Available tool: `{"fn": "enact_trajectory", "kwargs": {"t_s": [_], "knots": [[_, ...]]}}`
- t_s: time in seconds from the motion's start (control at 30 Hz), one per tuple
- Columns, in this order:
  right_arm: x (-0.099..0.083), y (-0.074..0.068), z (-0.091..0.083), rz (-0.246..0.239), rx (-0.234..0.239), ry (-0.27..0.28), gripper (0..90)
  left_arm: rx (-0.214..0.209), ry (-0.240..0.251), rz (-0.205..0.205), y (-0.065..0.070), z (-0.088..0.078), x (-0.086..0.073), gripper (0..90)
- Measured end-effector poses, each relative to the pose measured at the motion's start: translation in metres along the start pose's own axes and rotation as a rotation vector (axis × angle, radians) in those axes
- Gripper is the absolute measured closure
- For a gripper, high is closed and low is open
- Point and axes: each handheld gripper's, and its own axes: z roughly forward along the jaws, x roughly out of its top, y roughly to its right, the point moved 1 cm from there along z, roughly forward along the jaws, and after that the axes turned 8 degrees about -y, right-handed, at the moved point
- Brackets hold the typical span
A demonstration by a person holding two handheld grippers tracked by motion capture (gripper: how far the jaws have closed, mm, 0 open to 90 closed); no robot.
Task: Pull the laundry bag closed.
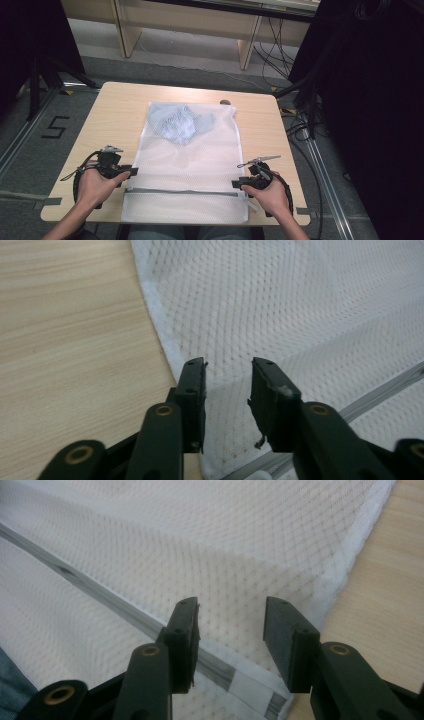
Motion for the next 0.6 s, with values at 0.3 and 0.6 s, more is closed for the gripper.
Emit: {"fn": "enact_trajectory", "kwargs": {"t_s": [0.3,0.6], "knots": [[0.006,-0.019,0.0,-0.06,0.012,0.013,64.6,0.052,-0.086,0.005,0.0,0.004,-0.004,86.8],[0.024,-0.066,0.01,-0.175,0.106,0.001,69.5,0.036,-0.173,0.022,0.004,0.007,-0.004,89.7]]}}
